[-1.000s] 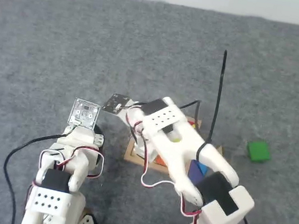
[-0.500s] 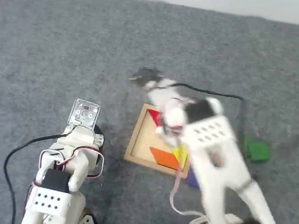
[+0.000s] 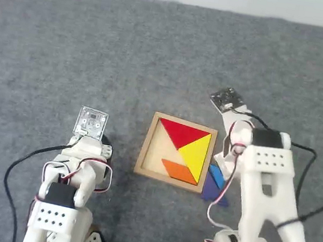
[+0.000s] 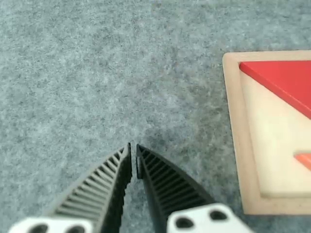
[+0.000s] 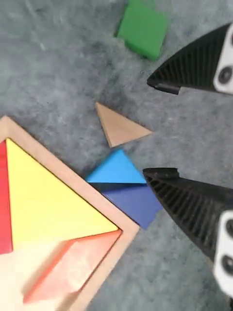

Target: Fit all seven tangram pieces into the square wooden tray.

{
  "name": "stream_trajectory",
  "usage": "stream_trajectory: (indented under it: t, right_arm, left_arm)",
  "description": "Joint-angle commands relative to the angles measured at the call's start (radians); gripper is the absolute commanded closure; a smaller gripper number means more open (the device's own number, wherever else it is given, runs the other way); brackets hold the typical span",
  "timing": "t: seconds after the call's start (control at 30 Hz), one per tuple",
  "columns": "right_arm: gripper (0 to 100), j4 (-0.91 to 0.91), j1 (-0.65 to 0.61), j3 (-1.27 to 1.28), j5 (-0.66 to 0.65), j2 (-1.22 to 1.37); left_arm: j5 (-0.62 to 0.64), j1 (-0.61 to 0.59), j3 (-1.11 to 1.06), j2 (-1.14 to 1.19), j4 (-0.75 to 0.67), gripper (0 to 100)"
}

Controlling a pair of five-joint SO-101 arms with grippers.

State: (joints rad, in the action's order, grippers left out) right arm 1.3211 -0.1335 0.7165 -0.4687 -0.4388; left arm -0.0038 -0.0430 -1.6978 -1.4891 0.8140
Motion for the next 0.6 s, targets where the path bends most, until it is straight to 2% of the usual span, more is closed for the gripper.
stream_trajectory:
  t: [0.0,0.2,0.3,0.57]
  right_arm:
    - [75.5,-0.084,0.021,-0.008,0.061,0.133]
    - [75.7,-0.24,0.016,-0.012,0.249,0.318]
    - [75.7,-0.255,0.025,-0.049,0.33,0.361]
    - [75.8,-0.263,0.039,-0.084,0.361,0.452]
  left_arm:
    - [0.005,-0.005,0.008,-0.012,0.002,98]
    - [0.005,-0.005,0.008,-0.012,0.002,98]
    - [0.005,-0.005,0.008,-0.012,0.002,98]
    - [0.005,-0.005,0.008,-0.012,0.002,98]
